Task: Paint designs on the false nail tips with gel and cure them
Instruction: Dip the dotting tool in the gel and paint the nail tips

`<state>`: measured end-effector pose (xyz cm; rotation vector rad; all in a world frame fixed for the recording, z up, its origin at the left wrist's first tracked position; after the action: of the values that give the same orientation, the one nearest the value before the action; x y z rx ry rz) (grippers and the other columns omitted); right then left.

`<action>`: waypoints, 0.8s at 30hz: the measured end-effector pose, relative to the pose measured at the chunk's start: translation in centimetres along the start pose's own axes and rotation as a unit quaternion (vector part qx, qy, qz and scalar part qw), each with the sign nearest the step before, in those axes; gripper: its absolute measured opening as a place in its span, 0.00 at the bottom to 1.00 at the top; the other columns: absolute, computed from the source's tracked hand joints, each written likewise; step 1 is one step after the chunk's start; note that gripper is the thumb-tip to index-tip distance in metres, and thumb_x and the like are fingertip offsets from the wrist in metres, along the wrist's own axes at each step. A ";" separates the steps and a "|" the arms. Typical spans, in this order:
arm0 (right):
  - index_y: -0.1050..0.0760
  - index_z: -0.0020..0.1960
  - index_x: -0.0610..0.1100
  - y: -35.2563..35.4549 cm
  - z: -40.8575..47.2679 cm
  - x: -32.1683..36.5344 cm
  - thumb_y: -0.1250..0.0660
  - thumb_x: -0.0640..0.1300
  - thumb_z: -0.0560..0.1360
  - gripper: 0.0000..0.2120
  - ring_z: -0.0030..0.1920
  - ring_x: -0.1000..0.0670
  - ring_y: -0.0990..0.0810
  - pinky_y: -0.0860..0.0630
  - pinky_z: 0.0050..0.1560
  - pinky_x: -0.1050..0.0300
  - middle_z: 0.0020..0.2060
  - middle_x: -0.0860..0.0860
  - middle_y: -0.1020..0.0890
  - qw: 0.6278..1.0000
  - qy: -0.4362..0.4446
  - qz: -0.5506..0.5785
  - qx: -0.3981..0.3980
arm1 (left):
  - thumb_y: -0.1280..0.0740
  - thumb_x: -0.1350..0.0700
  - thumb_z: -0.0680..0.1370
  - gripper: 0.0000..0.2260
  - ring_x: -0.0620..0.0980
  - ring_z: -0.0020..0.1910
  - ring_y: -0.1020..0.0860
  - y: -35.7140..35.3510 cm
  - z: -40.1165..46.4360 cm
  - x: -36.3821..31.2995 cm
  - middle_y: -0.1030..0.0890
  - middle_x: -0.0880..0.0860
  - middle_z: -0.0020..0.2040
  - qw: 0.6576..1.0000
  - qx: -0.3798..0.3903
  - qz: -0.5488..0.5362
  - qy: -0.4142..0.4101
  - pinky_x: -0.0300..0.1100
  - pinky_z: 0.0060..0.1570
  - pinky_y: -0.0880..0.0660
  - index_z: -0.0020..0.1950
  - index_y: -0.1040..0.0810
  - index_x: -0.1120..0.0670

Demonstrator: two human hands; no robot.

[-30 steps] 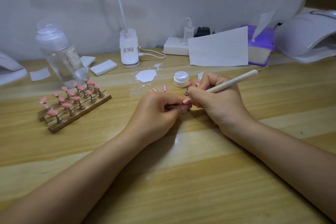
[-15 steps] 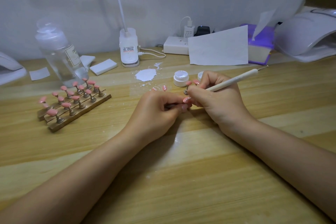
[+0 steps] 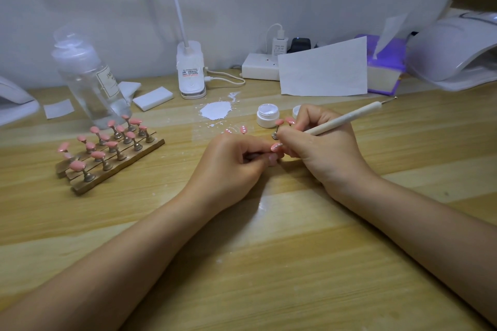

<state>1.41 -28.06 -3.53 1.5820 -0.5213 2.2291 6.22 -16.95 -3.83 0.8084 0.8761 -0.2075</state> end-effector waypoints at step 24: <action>0.38 0.26 0.40 0.0 -0.1 0.0 0.37 0.24 0.67 0.18 0.26 0.61 0.24 0.28 0.27 0.71 0.17 0.57 0.29 1.000 0.000 0.011 0.009 | 0.32 0.68 0.72 0.09 0.24 0.35 0.28 0.0 0.0 -0.3 0.19 0.43 0.39 1.000 0.001 -0.008 0.000 0.21 0.39 0.34 0.48 0.17 0.58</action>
<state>1.36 -27.99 -3.53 1.5932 -0.5237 2.2551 6.00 -16.97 -3.63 0.8034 0.8822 -0.2229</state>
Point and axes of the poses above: each hand's wrist, its own z-axis towards the middle knuckle, its own y-axis out of the back of the hand, x = y × z, the point moved 5 cm from there along z, towards the middle knuckle
